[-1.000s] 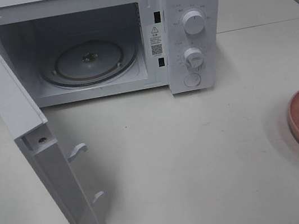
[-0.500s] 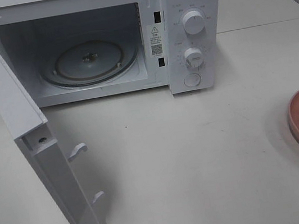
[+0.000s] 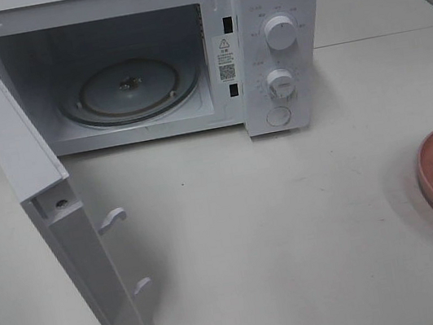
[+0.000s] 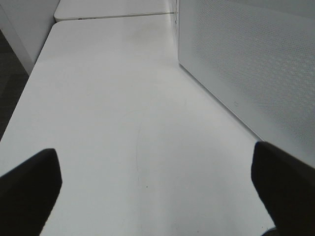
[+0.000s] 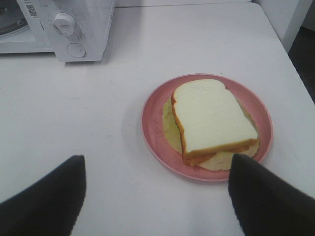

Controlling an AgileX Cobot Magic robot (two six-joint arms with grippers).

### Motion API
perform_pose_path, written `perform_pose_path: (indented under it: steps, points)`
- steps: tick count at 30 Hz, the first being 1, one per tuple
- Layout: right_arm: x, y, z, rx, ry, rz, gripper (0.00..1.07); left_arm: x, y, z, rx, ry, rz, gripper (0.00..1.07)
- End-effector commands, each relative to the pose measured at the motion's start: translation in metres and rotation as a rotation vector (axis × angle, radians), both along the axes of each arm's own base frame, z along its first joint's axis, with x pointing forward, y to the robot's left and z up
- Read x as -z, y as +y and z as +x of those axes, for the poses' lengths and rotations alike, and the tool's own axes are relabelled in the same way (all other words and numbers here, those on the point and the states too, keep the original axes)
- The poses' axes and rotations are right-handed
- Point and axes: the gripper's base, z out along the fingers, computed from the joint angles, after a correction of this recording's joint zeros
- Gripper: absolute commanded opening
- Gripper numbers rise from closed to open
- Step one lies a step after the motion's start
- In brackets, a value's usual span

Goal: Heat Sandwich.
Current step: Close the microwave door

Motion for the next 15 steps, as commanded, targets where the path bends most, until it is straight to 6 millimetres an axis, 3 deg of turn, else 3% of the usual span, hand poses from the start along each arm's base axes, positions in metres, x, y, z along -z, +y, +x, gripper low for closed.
perform_pose_path:
  steps: [1, 15]
  points:
    - [0.0002, -0.0002, -0.0034, 0.002, -0.033, -0.008, 0.76, 0.0002, 0.0005, -0.0022, -0.005, -0.03, 0.0, 1.01]
    - [0.0002, -0.0002, -0.0034, 0.002, -0.033, -0.008, 0.76, 0.0002, 0.0005, -0.0022, -0.005, -0.03, 0.0, 1.01]
